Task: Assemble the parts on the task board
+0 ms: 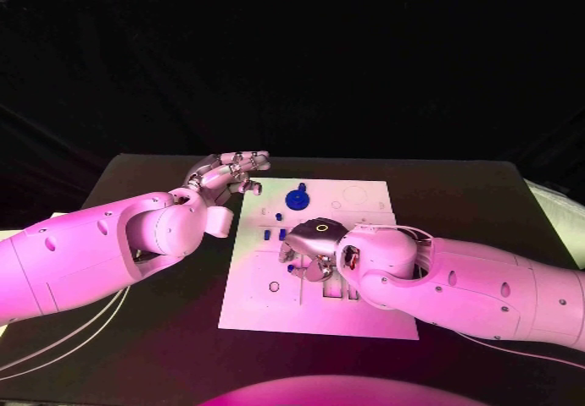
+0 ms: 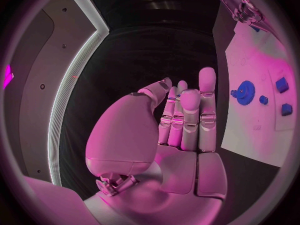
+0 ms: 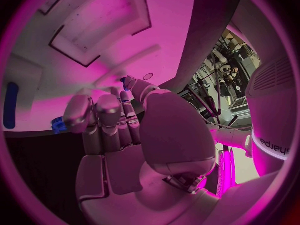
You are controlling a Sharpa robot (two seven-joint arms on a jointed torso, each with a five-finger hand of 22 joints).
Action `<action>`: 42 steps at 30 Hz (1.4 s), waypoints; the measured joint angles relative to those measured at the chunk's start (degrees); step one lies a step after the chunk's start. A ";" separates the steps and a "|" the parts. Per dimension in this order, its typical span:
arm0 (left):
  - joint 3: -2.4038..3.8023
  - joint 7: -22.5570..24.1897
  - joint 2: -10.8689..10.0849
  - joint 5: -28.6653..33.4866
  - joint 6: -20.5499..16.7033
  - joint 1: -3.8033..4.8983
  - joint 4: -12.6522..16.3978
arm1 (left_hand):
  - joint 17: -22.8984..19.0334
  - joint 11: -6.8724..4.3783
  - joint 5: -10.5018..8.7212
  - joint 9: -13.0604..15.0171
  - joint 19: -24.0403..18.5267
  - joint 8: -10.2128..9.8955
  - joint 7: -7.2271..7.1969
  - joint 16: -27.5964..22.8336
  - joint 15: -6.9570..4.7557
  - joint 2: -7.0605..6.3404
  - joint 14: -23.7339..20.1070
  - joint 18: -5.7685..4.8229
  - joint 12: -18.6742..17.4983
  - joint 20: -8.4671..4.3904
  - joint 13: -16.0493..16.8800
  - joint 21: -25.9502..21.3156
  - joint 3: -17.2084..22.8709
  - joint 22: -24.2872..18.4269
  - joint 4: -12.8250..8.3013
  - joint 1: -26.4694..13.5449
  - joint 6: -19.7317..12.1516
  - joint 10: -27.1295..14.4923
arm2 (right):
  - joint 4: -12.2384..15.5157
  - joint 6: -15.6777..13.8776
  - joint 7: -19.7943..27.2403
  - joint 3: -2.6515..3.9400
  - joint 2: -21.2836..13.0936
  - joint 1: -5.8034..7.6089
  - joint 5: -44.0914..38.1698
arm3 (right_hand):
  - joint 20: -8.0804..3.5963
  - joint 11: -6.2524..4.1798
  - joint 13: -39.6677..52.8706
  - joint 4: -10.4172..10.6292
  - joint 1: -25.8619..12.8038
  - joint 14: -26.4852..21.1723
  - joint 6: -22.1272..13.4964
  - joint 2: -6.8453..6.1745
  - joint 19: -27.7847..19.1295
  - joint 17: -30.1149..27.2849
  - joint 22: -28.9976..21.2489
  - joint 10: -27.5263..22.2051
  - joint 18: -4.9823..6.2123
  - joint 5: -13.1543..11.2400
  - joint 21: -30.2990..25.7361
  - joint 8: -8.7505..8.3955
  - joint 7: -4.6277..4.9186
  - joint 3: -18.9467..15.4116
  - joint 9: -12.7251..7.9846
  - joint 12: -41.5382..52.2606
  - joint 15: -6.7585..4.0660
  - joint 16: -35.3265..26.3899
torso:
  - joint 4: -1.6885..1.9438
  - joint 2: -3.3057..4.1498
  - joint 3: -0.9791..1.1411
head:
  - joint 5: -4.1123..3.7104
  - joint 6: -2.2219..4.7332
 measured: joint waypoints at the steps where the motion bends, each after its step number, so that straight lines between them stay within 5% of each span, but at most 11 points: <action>1: 0.00 0.00 0.01 0.00 0.00 0.00 -0.02 | -0.01 0.00 0.00 0.00 0.00 0.00 -0.06 0.00 0.00 0.00 0.00 0.00 0.00 0.00 0.00 0.00 0.00 -0.03 0.00 0.00 -0.06 0.00 | 0.05 -0.31 0.03 -0.04 -0.15 -0.06 0.01 | 0.00 0.13 -0.02 -0.15 0.00 0.00 -0.18 0.00 0.00 -0.19 -0.26 -0.34 0.26 0.22 -0.20 0.00 -0.17 -0.15 -0.04 0.05 0.00 -0.10 | 0.00 -0.01 0.00 | -0.03 0.03; 11: 0.00 -0.03 0.12 -0.03 0.04 -0.01 -0.45 | -0.01 0.00 0.00 0.00 0.00 0.00 -0.06 0.00 0.00 0.00 0.00 0.00 0.00 0.00 0.00 0.00 0.00 -0.02 0.00 0.00 -0.06 0.00 | 3.07 -3.91 0.24 0.22 -4.95 0.17 1.09 | 0.00 -0.25 0.32 -0.46 0.54 0.00 0.25 0.54 0.00 -0.46 -0.35 1.53 0.26 1.76 -0.20 0.00 0.25 -0.46 0.03 2.31 0.00 -0.10 | -0.11 -0.17 0.05 | -0.25 0.58; 18: -0.02 -0.06 0.18 -0.05 0.07 -0.11 -0.89 | -0.01 0.00 0.00 0.00 0.00 0.00 -0.06 0.00 0.00 0.00 0.00 0.00 0.00 0.00 -0.01 0.00 0.00 -0.02 0.00 0.00 -0.06 0.00 | 7.23 -5.34 0.15 0.97 -11.70 3.34 3.35 | -0.42 -0.74 0.31 -0.30 0.53 0.23 0.63 0.54 0.43 -0.10 0.17 3.02 0.26 1.76 -0.20 0.00 -0.13 -0.97 0.02 3.18 -0.23 -0.10 | -0.32 -0.54 0.05 | -0.59 1.00; 21: -0.02 -0.08 0.24 -0.05 0.10 -0.21 -0.98 | -0.07 0.00 0.23 0.00 0.00 0.00 -0.06 0.00 0.00 0.00 0.00 0.00 0.22 0.00 0.05 0.00 0.00 -0.02 0.00 0.00 -0.06 0.00 | 8.01 -5.46 0.07 1.07 -14.53 4.79 4.49 | -0.84 -1.34 0.17 -0.06 -0.08 0.57 1.27 -0.07 0.84 0.55 0.48 3.63 0.26 1.76 -0.20 0.00 -0.77 -1.80 0.08 3.42 -1.22 0.70 | -0.46 -0.76 0.04 | -0.83 1.24; 33: -0.02 -0.11 0.35 -0.07 0.41 -0.32 -1.07 | -0.07 0.00 0.23 0.00 0.00 0.00 -0.06 0.00 0.00 0.00 0.00 0.00 0.22 0.00 0.04 0.00 0.00 -0.01 0.00 0.00 -0.06 0.00 | 6.02 -4.44 -0.96 1.10 -18.61 6.40 4.97 | -1.45 -1.14 0.09 0.81 -0.38 0.61 0.17 -1.72 0.84 -0.26 -0.45 0.12 0.27 2.08 -0.64 0.00 -2.37 -6.79 -0.09 2.70 -1.68 0.34 | -0.60 -1.13 -0.12 | -1.58 1.58; 42: -0.03 -0.17 0.35 -0.08 0.48 -0.43 -1.19 | -0.07 0.00 0.23 0.00 0.00 0.00 -0.06 0.00 0.01 0.00 0.00 0.00 0.22 0.00 0.04 0.00 0.00 -0.06 0.00 -0.01 -0.06 0.00 | 4.20 -1.93 -1.18 0.73 -16.68 5.73 4.29 | -1.45 -1.14 0.16 0.88 0.60 0.61 0.18 -0.73 0.84 -0.25 -0.50 0.12 0.26 2.08 -0.64 0.00 -2.37 -7.17 -0.09 2.71 -1.67 0.34 | -0.47 -1.10 -0.14 | -1.83 1.40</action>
